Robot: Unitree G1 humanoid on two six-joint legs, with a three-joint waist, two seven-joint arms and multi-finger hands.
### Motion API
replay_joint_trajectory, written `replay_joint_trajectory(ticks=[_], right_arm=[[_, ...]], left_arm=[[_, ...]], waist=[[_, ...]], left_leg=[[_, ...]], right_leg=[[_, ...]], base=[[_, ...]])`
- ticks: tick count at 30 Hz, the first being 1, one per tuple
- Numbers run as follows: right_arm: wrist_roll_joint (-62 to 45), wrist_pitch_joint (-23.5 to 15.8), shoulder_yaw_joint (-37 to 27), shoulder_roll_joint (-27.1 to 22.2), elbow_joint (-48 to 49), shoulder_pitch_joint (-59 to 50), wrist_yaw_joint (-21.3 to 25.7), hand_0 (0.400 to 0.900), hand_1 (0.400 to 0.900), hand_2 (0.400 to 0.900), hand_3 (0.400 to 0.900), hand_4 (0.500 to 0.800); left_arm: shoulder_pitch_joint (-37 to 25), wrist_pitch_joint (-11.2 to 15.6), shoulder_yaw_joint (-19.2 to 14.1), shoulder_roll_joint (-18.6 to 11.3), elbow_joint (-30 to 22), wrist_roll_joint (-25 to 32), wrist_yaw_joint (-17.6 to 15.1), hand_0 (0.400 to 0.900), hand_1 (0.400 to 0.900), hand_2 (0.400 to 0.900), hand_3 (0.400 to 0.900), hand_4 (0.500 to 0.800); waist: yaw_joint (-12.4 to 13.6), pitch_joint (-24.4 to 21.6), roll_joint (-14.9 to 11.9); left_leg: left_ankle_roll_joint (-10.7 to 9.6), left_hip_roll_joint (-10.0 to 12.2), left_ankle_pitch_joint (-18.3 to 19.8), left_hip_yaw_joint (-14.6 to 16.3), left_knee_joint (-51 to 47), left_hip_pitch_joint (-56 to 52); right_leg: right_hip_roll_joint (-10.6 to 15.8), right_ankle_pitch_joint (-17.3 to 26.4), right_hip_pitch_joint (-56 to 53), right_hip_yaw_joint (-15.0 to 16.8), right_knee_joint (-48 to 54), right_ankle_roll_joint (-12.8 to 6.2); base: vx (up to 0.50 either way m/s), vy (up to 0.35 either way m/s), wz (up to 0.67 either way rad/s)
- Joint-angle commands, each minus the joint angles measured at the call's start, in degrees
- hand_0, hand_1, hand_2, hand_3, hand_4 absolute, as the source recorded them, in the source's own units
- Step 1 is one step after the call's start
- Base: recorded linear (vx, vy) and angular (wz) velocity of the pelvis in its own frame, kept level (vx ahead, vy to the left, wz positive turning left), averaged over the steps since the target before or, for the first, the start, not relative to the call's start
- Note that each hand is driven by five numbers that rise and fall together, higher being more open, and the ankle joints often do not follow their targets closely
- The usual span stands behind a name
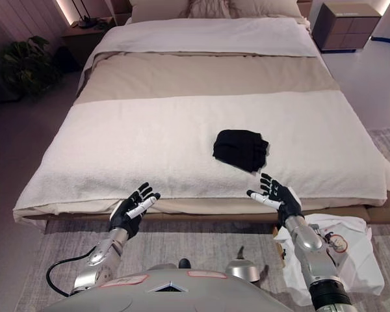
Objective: Put the clothes on the bed into the basket.
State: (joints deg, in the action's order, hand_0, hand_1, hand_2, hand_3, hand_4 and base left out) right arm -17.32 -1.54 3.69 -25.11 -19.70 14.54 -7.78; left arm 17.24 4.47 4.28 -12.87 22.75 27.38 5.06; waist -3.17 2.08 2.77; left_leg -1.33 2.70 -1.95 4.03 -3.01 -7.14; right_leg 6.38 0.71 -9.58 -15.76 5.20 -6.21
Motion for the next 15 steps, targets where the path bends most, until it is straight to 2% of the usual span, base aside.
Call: replay_joint_trajectory(ticks=[1, 6, 9, 10, 11, 12, 13, 15], right_arm=[[-1.3, -6.3, -2.2, -1.7, 3.2, -8.3, 1.0, 0.9, 0.9, 0.9, 0.9, 0.8], [-1.4, -6.5, -2.3, -1.9, 3.2, -8.8, 1.4, 0.9, 0.9, 0.9, 0.9, 0.8], [-1.7, -6.9, -2.2, -2.1, 3.3, -9.5, 1.7, 0.9, 0.9, 0.9, 0.9, 0.8], [-2.0, -7.1, -2.0, -2.2, 3.5, -9.9, 2.0, 0.9, 0.9, 0.9, 0.9, 0.8], [-2.0, -7.1, -2.0, -2.2, 3.5, -9.9, 2.0, 0.9, 0.9, 0.9, 0.9, 0.8], [-2.2, -7.1, -2.3, -2.3, 3.5, -10.3, 2.5, 0.9, 0.9, 0.9, 0.9, 0.8], [-2.3, -7.1, -2.2, -2.3, 3.4, -10.5, 2.8, 0.9, 0.9, 0.9, 0.9, 0.8], [-2.3, -7.1, -2.5, -2.2, 2.5, -11.1, 3.6, 0.9, 0.9, 0.9, 0.9, 0.8]], left_arm=[[-6.1, 5.9, -2.3, -2.1, -2.3, 2.9, 0.0, 0.9, 0.9, 0.9, 0.9, 0.8], [-6.4, 6.0, -2.0, -1.9, -2.6, 3.6, -0.1, 0.9, 0.9, 0.9, 0.9, 0.8], [-6.8, 6.1, -2.0, -1.8, -2.5, 4.0, -0.2, 0.9, 0.9, 0.9, 0.9, 0.8], [-7.2, 6.2, -1.9, -1.9, -2.8, 4.6, -0.2, 0.9, 0.9, 0.9, 0.9, 0.8], [-7.2, 6.2, -1.9, -1.9, -2.8, 4.6, -0.2, 0.9, 0.9, 0.9, 0.9, 0.8], [-7.3, 6.3, -1.9, -1.9, -3.2, 4.7, -0.3, 0.9, 0.9, 0.9, 0.9, 0.8], [-7.5, 6.3, -1.8, -1.9, -3.5, 5.0, -0.5, 0.9, 0.9, 0.9, 0.9, 0.8], [-7.7, 6.3, -1.6, -1.9, -3.7, 5.0, -0.9, 0.9, 0.9, 0.9, 0.9, 0.8]], waist=[[-0.5, -0.6, -3.6], [-0.4, 0.0, -3.7], [-0.3, 1.4, -4.1], [0.4, 3.3, -4.4], [0.3, 3.2, -4.3], [1.3, 5.0, -4.2], [1.5, 5.3, -4.2], [1.6, 5.4, -4.2]], left_leg=[[-2.9, 0.9, 2.7, -0.1, 6.7, 4.9], [-3.4, 1.7, 3.1, -0.5, 8.5, 5.4], [-4.1, 2.2, 4.2, -1.4, 15.4, 8.7], [-4.2, 1.9, 3.0, -2.6, 23.9, 12.7], [-4.2, 2.1, 3.3, -2.7, 24.4, 13.1], [-3.9, 0.8, 0.9, -4.9, 32.7, 16.4], [-3.6, -0.1, -0.2, -6.0, 34.0, 17.8], [-3.2, -1.8, -0.2, -6.6, 32.6, 20.4]], right_leg=[[-2.7, -3.9, 0.1, -0.5, -0.2, 4.24], [-3.5, -4.3, -0.1, -0.4, -0.2, 4.89], [-4.0, -4.5, 0.0, 0.2, -0.2, 5.69], [-4.3, -4.5, -0.4, 0.7, -0.2, 6.46], [-4.4, -4.5, -0.3, 0.6, -0.2, 6.49], [-4.9, -4.7, -1.6, 0.8, -0.2, 7.14], [-4.9, -4.8, -1.8, 0.5, -0.2, 7.25], [-4.9, -5.1, -2.1, 0.2, -0.2, 7.13]], base=[[0.0, -0.085, 0.02], [0.0, -0.084, 0.01], [-0.05, -0.109, -0.08], [-0.05, -0.069, -0.09], [-0.06, -0.104, -0.24], [-0.02, -0.04, -0.14], [-0.02, -0.033, -0.14], [0.02, 0.008, 0.07]])
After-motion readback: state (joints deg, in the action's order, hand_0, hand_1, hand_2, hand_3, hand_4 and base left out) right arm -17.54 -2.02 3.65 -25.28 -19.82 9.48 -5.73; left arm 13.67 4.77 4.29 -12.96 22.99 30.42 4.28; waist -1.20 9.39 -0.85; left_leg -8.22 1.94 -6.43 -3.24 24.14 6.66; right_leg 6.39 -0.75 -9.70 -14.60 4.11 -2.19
